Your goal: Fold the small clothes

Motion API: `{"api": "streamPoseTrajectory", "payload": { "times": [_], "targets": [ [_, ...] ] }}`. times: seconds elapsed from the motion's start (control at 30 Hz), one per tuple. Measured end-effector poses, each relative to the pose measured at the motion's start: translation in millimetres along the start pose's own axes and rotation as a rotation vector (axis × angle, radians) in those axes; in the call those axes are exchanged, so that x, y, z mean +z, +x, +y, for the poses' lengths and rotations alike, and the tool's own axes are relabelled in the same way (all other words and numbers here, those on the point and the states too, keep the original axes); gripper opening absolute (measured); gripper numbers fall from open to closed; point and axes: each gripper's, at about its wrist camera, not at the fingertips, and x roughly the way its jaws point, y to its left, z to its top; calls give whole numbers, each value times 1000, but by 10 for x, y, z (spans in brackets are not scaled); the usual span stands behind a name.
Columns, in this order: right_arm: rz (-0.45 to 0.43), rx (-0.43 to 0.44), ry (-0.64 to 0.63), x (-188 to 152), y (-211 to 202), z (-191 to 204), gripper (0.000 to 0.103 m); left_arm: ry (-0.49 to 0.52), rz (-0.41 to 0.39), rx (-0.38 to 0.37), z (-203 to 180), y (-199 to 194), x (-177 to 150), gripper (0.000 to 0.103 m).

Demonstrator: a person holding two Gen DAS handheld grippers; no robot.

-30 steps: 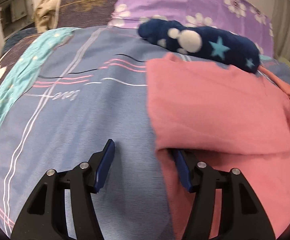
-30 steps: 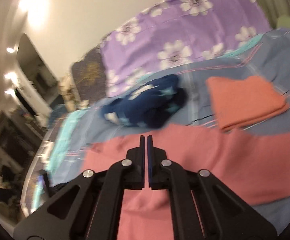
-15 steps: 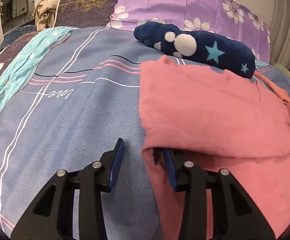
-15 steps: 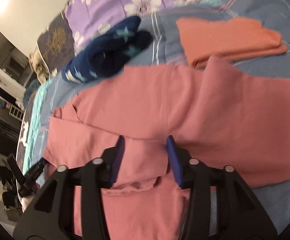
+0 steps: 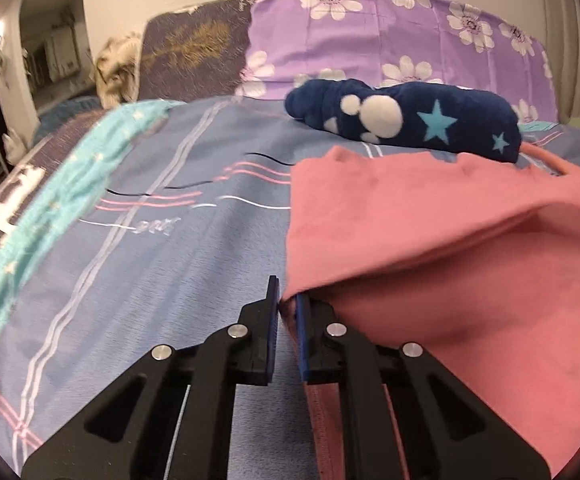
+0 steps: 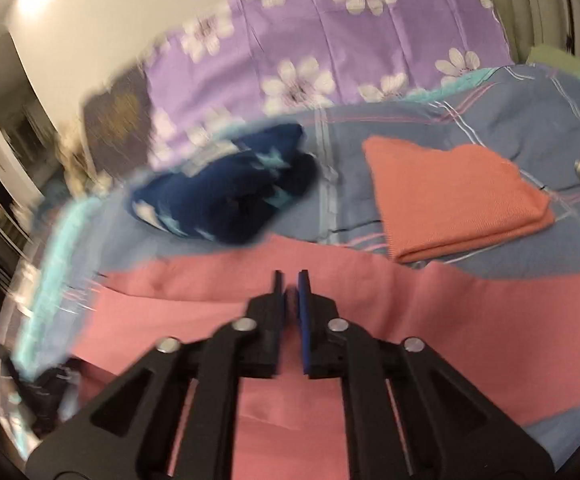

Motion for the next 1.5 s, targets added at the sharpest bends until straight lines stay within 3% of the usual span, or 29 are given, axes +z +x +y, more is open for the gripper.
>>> {"api": "streamPoseTrajectory", "payload": {
  "times": [0.07,0.13,0.2,0.27,0.4,0.43,0.47,0.57,0.63,0.73,0.8,0.83,0.9,1.0,1.1,1.2,1.27,1.4,1.5],
  "targets": [
    [34,-31,42,-57,89,-116,19,-3,1,-4,14,-4,11,11],
    [49,67,89,-175,45,-206,21,-14,2,-24,51,-10,8,12],
    [66,117,82,-304,-49,-213,29,-27,27,-29,82,39,6,16],
    [103,166,88,-435,-89,-227,45,-36,63,-32,101,101,-6,17],
    [224,224,117,-633,128,-144,46,-42,78,-34,99,135,-20,18],
    [219,200,98,-654,158,-95,36,-39,81,-31,90,142,-22,19],
    [205,169,67,-654,181,-50,1,-34,82,-26,80,144,-24,19],
    [149,160,64,-601,-21,-46,2,-36,72,-22,84,122,-26,20],
    [59,87,5,-533,-330,-92,2,-51,66,-39,114,104,-26,27],
    [117,38,-40,-550,-337,-186,3,-89,28,-155,207,20,-31,30],
    [168,-50,-69,-613,-242,-235,10,-156,-5,-314,362,-82,-61,35],
    [171,-62,-57,-642,-243,-257,22,-200,-16,-414,472,-123,-86,41],
    [134,-34,-17,-574,-318,-261,26,-246,-22,-501,626,-146,-111,44],
    [86,35,-88,-336,-407,107,26,-322,-9,-543,820,-45,-52,44],
    [102,166,-226,-80,-365,812,26,-401,78,-571,896,293,137,43],
    [135,258,-321,105,-206,1487,27,-379,147,-573,783,661,335,36],
    [161,279,-344,204,-56,1856,28,-359,186,-576,669,916,434,36],
    [196,272,-381,243,189,2386,28,-379,158,-614,645,1176,628,35],
    [200,279,-379,184,265,2448,28,-395,144,-646,663,1291,683,5]
  ]
}}
